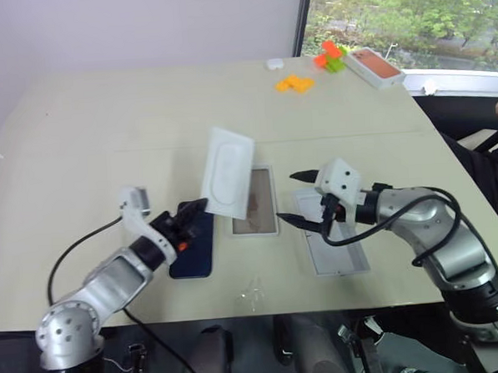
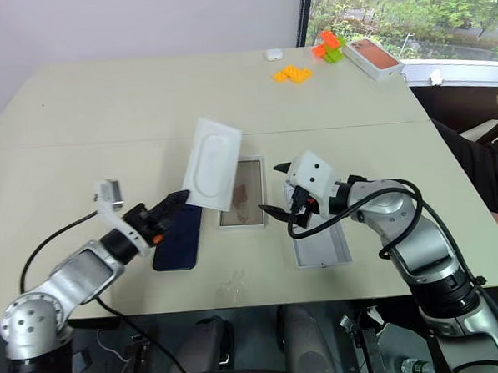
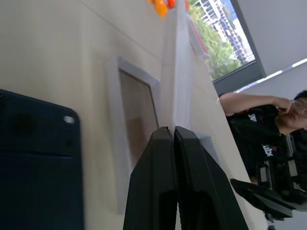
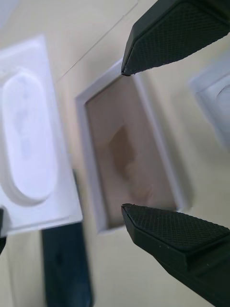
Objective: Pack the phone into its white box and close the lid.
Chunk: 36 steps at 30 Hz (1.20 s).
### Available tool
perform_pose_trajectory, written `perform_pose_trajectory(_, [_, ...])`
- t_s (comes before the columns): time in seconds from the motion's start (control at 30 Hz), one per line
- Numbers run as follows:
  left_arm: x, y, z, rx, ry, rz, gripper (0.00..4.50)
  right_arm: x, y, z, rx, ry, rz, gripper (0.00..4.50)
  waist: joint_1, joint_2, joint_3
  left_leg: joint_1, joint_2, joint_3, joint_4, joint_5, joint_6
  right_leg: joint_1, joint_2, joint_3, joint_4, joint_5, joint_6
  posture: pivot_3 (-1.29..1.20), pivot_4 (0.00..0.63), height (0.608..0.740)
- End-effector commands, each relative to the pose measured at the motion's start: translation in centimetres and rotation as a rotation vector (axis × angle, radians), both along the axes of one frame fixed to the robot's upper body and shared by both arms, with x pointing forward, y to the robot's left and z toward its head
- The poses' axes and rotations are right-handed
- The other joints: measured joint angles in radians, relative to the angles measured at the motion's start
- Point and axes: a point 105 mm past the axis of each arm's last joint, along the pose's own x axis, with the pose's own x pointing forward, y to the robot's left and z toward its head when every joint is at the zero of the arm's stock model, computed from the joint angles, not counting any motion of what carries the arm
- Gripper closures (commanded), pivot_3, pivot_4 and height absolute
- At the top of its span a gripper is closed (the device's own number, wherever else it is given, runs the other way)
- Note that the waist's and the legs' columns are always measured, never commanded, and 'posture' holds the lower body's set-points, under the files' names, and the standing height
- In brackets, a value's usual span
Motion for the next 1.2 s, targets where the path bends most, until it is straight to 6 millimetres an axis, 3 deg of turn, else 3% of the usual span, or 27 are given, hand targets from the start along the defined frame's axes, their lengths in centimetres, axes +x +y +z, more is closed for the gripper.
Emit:
perform_pose_trajectory(0.03, [-0.1, -1.2, 1.1, 0.03, -0.013, 0.021, 4.47, 0.4, -0.8, 1.5, -0.006, -0.078, -0.016, 0.0, -0.002, 0.0, 0.0, 0.0, 0.0, 0.0, 0.0, 0.0, 0.0, 0.0, 0.0, 0.0, 0.0, 0.0, 0.0, 0.0, 0.15, 0.74])
perform_pose_trajectory(0.63, [-0.2, -2.7, 0.1, 0.103, 0.162, 0.049, 4.47, 0.5, -0.4, 1.1, -0.003, -0.086, -0.002, 0.0, 0.003, 0.0, 0.0, 0.001, -0.001, 0.0, 0.0, 0.0, 0.0, 0.001, 0.0, 0.0, 0.0, 0.0, 0.0, 0.0, 0.15, 0.74])
perform_pose_trajectory(1.2, [0.0, -3.8, -0.3, 0.075, 0.216, 0.04, 4.47, 0.6, -0.3, 1.4, -0.007, -0.094, 0.005, 0.0, 0.003, 0.0, 0.0, 0.001, -0.002, 0.0, 0.0, 0.0, 0.0, 0.002, 0.0, 0.0, 0.0, 0.0, 0.0, 0.0, 0.15, 0.74])
